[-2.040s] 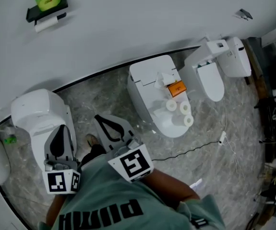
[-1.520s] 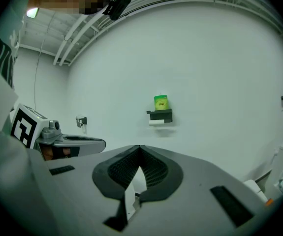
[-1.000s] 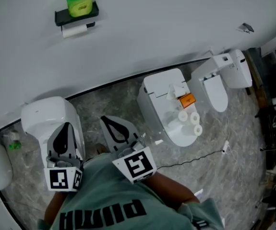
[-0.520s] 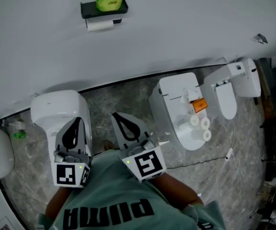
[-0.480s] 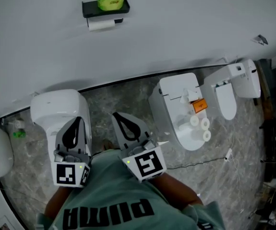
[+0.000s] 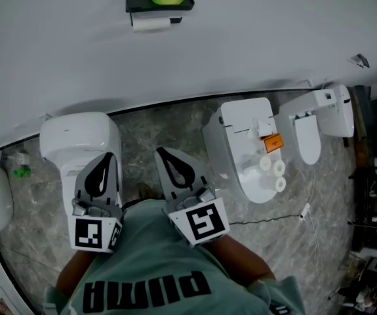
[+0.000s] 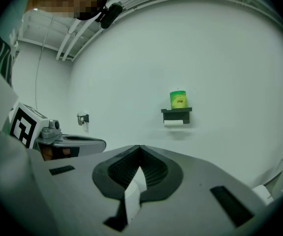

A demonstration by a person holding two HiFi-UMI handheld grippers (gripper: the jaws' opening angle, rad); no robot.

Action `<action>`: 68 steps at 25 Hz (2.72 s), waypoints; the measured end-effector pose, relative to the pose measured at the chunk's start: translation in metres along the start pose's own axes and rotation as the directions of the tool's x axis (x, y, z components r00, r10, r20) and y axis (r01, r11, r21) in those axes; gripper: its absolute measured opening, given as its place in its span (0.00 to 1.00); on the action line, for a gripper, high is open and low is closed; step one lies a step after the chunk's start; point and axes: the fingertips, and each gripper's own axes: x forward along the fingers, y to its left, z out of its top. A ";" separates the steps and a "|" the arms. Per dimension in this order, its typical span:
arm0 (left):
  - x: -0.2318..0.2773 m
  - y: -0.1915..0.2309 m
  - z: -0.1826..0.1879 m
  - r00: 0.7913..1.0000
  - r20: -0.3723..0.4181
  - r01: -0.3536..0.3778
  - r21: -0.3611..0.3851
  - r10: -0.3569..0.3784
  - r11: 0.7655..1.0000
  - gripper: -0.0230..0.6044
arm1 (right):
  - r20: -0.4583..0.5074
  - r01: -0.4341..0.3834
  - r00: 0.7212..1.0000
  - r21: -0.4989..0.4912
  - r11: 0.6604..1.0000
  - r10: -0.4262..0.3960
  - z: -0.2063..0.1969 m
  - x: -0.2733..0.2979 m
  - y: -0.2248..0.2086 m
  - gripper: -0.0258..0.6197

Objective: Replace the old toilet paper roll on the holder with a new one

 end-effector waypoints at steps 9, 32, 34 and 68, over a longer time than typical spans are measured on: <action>-0.005 0.002 -0.002 1.000 0.000 -0.018 -0.023 0.018 1.000 0.04 | -0.020 -0.030 0.999 -0.016 0.999 0.029 0.003 0.004 0.007 0.04; 0.022 -0.013 0.007 0.992 -0.027 -0.125 0.040 0.126 0.991 0.04 | 0.028 -0.132 0.991 0.011 0.991 0.131 0.006 0.012 -0.031 0.04; 0.029 -0.015 0.008 0.990 -0.044 -0.128 0.058 0.131 0.990 0.04 | 0.039 -0.140 0.989 0.012 0.990 0.140 0.010 0.015 -0.038 0.04; 0.130 -0.034 0.029 0.963 -0.047 -0.259 0.115 0.265 0.959 0.04 | 0.081 -0.257 0.964 0.043 0.966 0.253 0.020 0.058 -0.144 0.04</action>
